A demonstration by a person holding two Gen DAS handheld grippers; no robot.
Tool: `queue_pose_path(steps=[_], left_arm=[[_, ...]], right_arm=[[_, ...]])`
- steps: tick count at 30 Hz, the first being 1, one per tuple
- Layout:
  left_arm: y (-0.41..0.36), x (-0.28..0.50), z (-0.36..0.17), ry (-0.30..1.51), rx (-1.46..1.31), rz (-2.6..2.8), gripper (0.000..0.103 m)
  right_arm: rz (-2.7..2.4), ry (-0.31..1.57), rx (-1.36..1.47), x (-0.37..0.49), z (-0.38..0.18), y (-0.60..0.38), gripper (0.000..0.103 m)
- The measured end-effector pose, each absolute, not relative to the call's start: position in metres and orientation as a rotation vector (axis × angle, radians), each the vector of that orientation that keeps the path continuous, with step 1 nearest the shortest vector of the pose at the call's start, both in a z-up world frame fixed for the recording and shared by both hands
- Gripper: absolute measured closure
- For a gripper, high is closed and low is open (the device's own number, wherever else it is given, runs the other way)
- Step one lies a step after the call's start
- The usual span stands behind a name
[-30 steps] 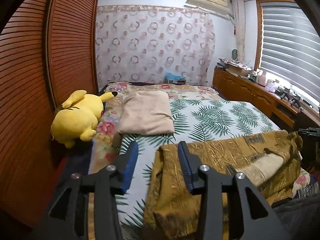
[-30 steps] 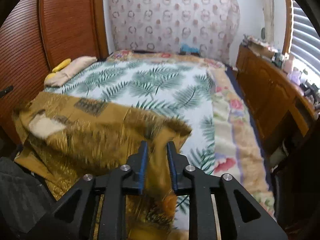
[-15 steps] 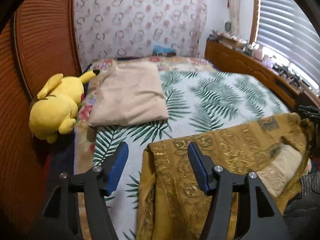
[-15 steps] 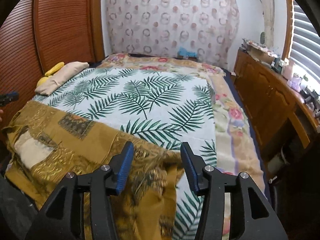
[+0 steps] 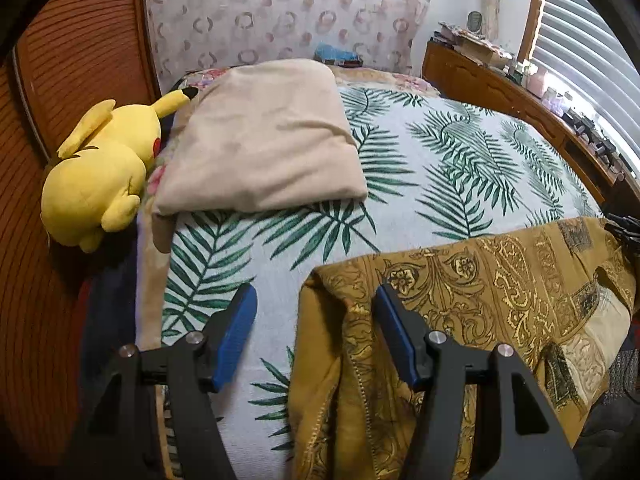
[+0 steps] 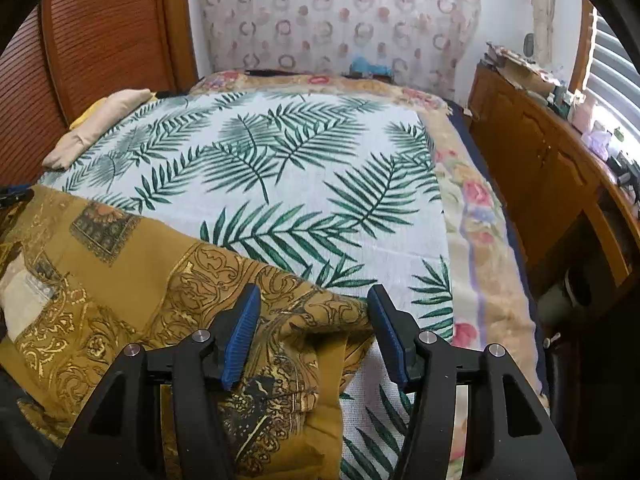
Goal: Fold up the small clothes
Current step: 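Lay the lifted hem over the shirt body and open both grippers, then grasp the gold shirt's folded edge with both grippers and lift it up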
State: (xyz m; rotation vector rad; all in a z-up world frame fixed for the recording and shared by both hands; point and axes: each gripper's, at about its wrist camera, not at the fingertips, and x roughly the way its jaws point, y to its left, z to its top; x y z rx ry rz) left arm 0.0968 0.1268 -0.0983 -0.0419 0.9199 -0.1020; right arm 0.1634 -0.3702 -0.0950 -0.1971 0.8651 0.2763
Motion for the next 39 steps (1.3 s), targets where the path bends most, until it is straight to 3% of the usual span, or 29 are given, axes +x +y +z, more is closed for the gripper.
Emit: queue_pose_path(steps=[6, 11, 16, 27, 29, 32, 37, 39], left_arm=[[0.123, 0.098, -0.103, 0.930, -0.027, -0.107, 0.042], [0.124, 0.098, -0.103, 0.928, -0.032, -0.113, 0.043], [0.117, 0.097, -0.100, 0.927, -0.025, -0.155, 0.064], [0.115, 0.096, -0.100, 0.922, -0.018, -0.146, 0.065], [0.113, 0.095, -0.100, 0.918, -0.010, -0.166, 0.078], [0.111, 0.092, -0.099, 0.918, -0.009, -0.174, 0.086], [0.103, 0.079, -0.094, 0.896, 0.002, -0.176, 0.100], [0.101, 0.072, -0.089, 0.870, -0.007, -0.178, 0.101]], right_arm=[[0.233, 0.892, -0.204, 0.169, -0.101, -0.371, 0.039], [0.243, 0.899, -0.176, 0.170, -0.102, -0.375, 0.038], [0.249, 0.896, -0.147, 0.167, -0.102, -0.379, 0.038], [0.275, 0.909, -0.126, 0.158, -0.100, -0.383, 0.038], [0.288, 0.908, -0.129, 0.155, -0.100, -0.382, 0.039], [0.316, 0.894, -0.157, 0.148, -0.100, -0.375, 0.051], [0.384, 0.888, -0.164, 0.138, -0.097, -0.368, 0.092], [0.384, 0.870, -0.172, 0.134, -0.095, -0.366, 0.095]])
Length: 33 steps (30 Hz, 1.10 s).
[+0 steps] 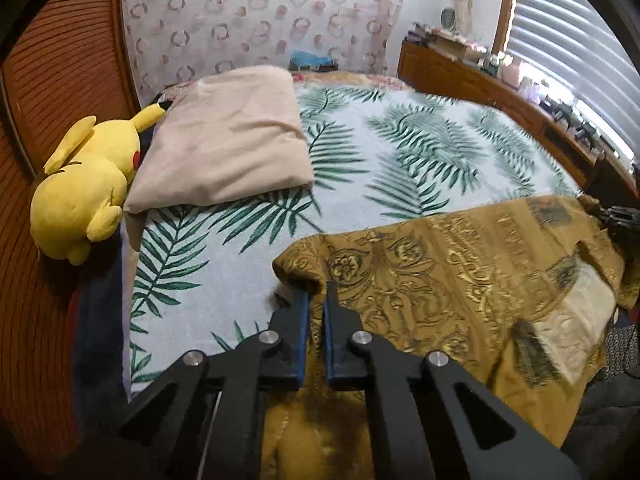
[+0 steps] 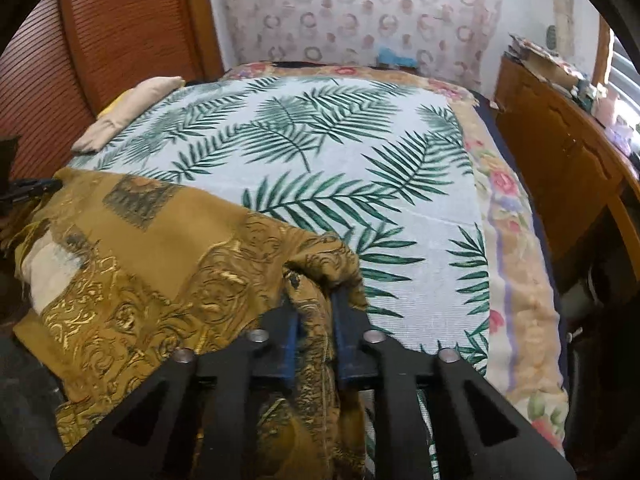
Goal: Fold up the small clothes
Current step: 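Grasp the gold shirt's folded edge with both grippers and lift it up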
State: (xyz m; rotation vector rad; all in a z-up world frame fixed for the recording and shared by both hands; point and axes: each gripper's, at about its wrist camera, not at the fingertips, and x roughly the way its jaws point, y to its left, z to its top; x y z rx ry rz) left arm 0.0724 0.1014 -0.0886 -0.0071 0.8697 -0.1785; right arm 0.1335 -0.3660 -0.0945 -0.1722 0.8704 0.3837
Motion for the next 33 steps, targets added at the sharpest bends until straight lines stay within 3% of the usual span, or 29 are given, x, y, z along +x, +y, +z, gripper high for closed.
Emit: queue_pose_path(steps=[7, 21, 33], left_arm=[[0.100, 0.032, -0.042, 0.710, -0.062, -0.214, 0.101], [0.095, -0.051, 0.089, 0.369, -0.108, -0.296, 0.101], [0.096, -0.066, 0.195, 0.160, -0.050, -0.318, 0.101]], right_arm=[[0.389, 0.731, -0.143, 0.104, -0.056, -0.364, 0.097], [0.416, 0.413, -0.108, 0.010, 0.079, -0.359, 0.099], [0.437, 0.184, -0.116, -0.025, 0.202, -0.372, 0.099]])
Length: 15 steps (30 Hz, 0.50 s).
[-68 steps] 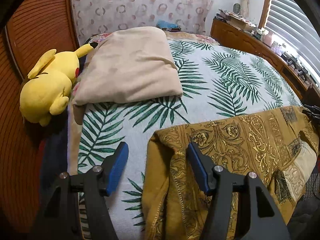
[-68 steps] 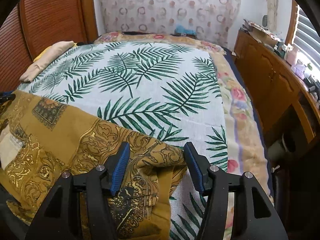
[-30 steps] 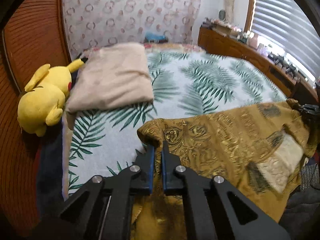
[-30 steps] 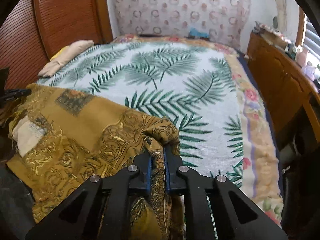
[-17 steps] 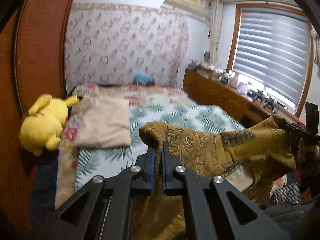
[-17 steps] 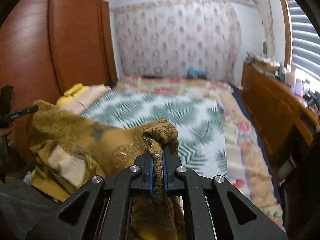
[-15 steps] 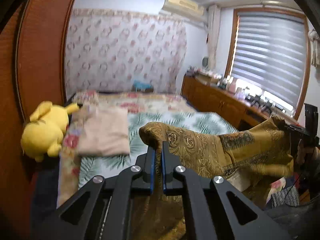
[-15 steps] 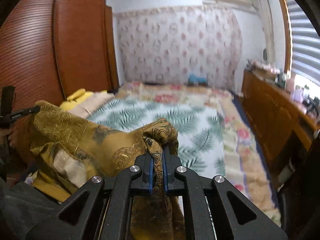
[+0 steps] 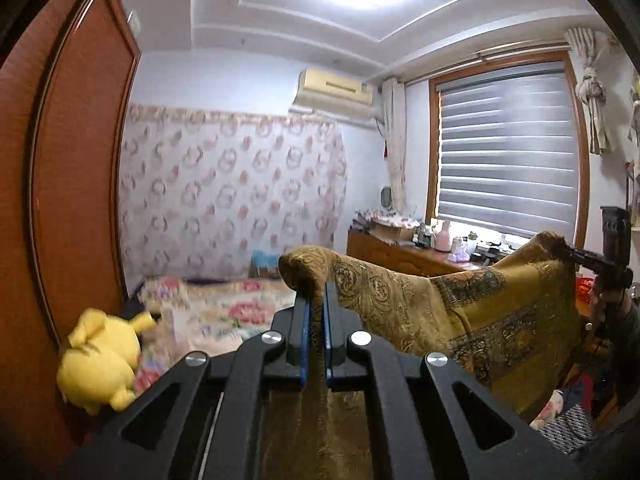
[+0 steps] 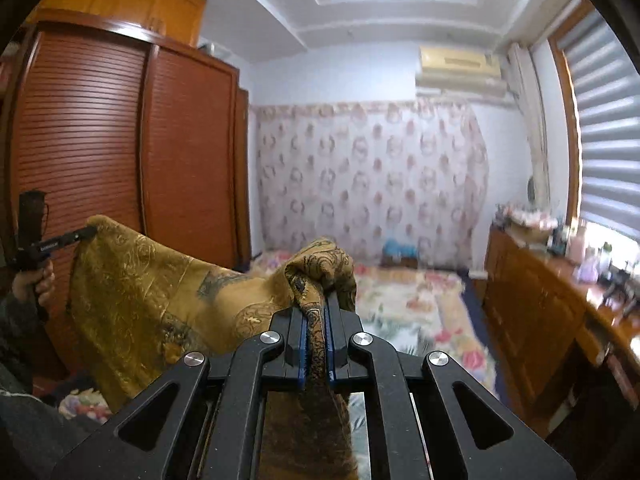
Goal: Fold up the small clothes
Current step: 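Grasp the gold shirt's folded edge with both grippers and lift it up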
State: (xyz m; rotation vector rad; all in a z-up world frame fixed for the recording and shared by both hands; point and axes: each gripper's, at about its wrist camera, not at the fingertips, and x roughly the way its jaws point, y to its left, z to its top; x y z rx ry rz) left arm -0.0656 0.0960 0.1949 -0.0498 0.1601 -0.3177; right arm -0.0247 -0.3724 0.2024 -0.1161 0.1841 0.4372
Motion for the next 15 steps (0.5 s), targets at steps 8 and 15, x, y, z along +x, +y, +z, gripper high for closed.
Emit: queue_pose_path(steps=[8, 15], left_arm=[[0.106, -0.072, 0.261, 0.040, 0.004, -0.289, 0.101], [0.113, -0.080, 0.294, -0.037, 0.036, -0.250, 0.101]], right_arm=[[0.413, 0.044, -0.150, -0.041, 0.274, -0.377, 0.099], [0.369, -0.030, -0.199, -0.040, 0.327, -0.381, 0.099]])
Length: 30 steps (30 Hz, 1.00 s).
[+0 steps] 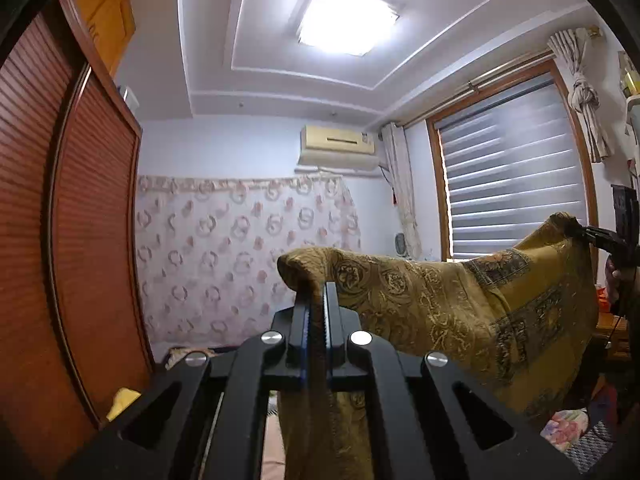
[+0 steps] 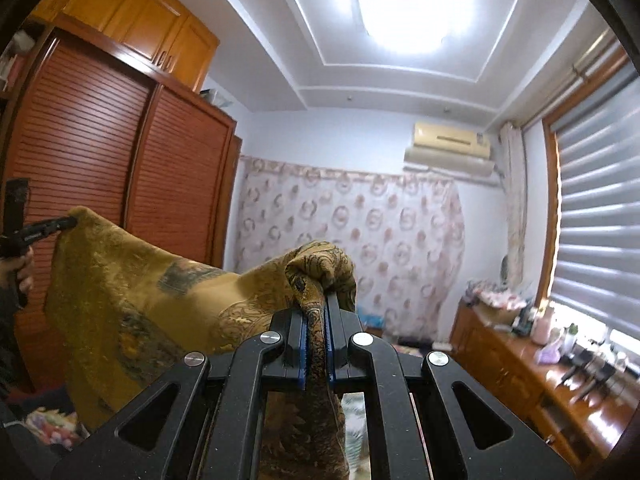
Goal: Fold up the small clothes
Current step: 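Grasp the gold shirt's folded edge with both grippers and lift it up, then lower the lifted shirt onto the bed and open both grippers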
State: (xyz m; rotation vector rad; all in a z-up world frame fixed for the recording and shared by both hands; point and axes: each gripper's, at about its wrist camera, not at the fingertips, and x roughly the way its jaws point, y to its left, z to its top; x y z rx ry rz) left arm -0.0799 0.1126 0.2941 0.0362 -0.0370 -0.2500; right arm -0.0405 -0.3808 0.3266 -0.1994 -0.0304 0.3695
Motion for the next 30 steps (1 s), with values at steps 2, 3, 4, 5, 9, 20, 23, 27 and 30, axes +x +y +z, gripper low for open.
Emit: queue_pose_path(steps=[2, 3, 4, 5, 9, 20, 23, 27, 30], left_arm=[[0.112, -0.079, 0.296, -0.042, 0.046, -0.237, 0.101], [0.112, -0.075, 0.295, -0.037, 0.049, -0.233, 0.101], [0.111, -0.073, 0.291, -0.028, 0.051, -0.226, 0.101], [0.112, -0.067, 0.286, -0.014, 0.051, -0.222, 0.101], [0.108, -0.024, 0.255, 0.063, 0.062, -0.176, 0.101], [0.107, 0.162, 0.084, 0.386, 0.059, -0.100, 0.101], [0.098, 0.197, 0.036, 0.483, 0.063, -0.088, 0.101], [0.091, 0.227, 0.003, 0.562, 0.050, -0.067, 0.101], [0.090, 0.240, -0.002, 0.586, 0.045, -0.059, 0.101]], right_arm=[[0.358, -0.030, -0.212, -0.034, 0.328, -0.381, 0.099], [0.358, -0.023, -0.216, -0.031, 0.327, -0.382, 0.099], [0.358, -0.009, -0.215, -0.028, 0.322, -0.382, 0.099], [0.357, 0.005, -0.216, -0.021, 0.317, -0.381, 0.099], [0.340, 0.072, -0.236, 0.017, 0.288, -0.377, 0.099], [0.352, 0.372, -0.261, 0.222, 0.116, -0.354, 0.099], [0.337, 0.481, -0.274, 0.280, 0.061, -0.343, 0.099], [0.315, 0.591, -0.277, 0.331, 0.008, -0.337, 0.099], [0.307, 0.619, -0.255, 0.345, -0.009, -0.339, 0.099]])
